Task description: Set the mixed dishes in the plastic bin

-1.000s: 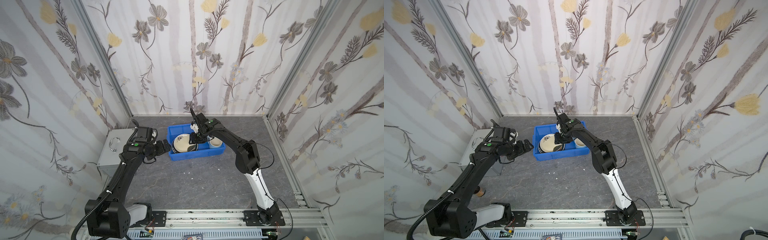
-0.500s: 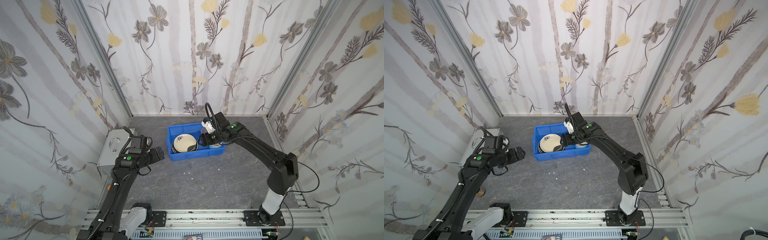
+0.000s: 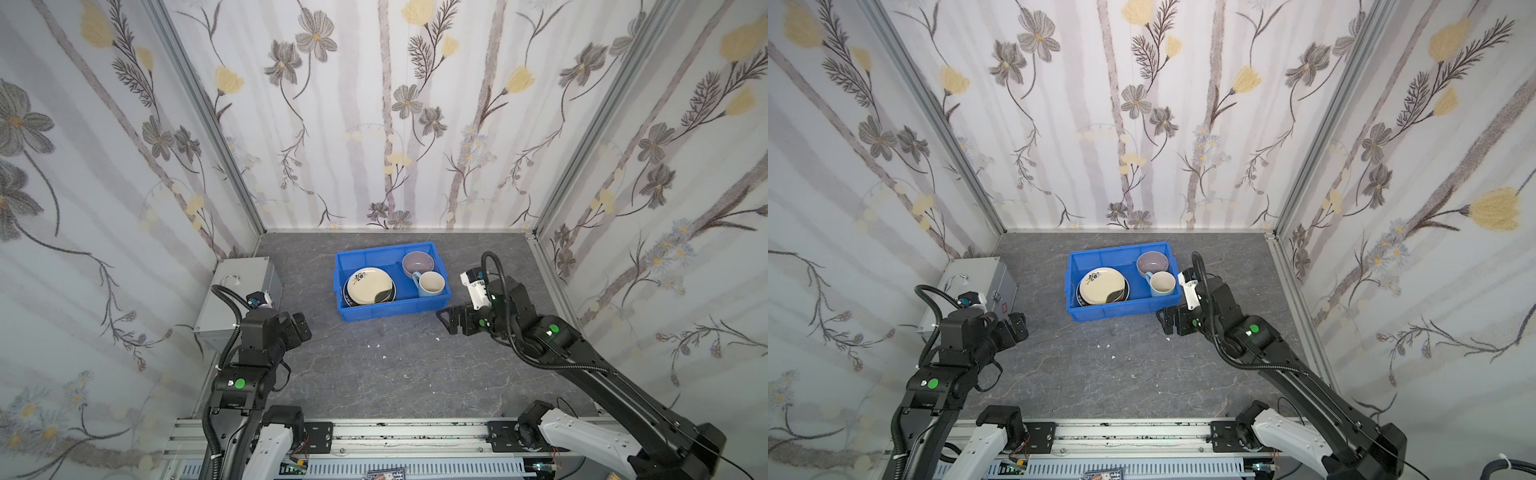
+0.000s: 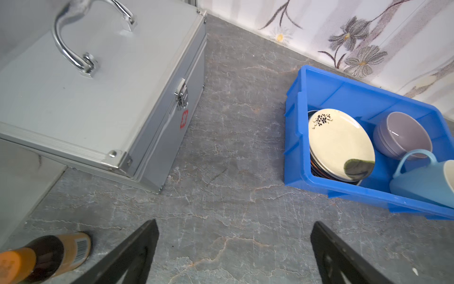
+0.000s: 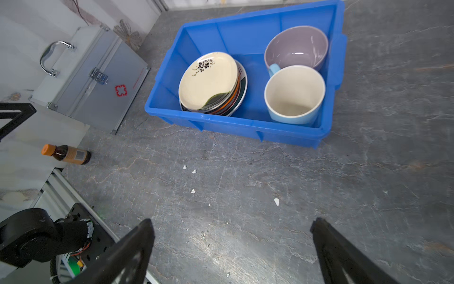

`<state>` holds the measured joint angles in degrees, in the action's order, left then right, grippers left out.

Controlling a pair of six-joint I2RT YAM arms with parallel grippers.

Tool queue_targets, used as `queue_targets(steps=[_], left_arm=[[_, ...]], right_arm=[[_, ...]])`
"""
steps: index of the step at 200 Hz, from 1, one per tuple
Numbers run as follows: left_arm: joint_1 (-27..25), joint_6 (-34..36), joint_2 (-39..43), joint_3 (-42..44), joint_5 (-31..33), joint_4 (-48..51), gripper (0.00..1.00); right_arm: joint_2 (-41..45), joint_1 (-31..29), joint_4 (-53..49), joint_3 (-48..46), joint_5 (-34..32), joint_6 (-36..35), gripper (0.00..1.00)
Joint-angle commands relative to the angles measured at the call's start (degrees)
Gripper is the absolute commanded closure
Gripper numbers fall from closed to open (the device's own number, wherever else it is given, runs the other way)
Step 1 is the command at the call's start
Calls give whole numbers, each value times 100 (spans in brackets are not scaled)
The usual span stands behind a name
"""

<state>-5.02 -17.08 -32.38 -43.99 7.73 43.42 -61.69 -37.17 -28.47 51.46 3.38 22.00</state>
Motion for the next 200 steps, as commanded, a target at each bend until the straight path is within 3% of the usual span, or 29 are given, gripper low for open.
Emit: queue_targets(steps=[1,46,98,126,200], left_arm=[[9,560,136,249,231,-756,0],[9,1205,217,1157,529,-2436,0],[80,1282,-697,2354,691,-4952,0],[244,1429,-1895,2263,484,-5775,0],[519,1547,-4327,2209,-274,-7894,0]], right_arm=[[631,4,497,-400,-948,-23,0],[1867,47,743,-1324,-1872,-504,0],[3053,100,1886,-2470,-2762,-1265,0],[2848,362,2501,-2833,-2958,-1347,0],[1265,1737,4728,-3298,-2288,-1219,0]])
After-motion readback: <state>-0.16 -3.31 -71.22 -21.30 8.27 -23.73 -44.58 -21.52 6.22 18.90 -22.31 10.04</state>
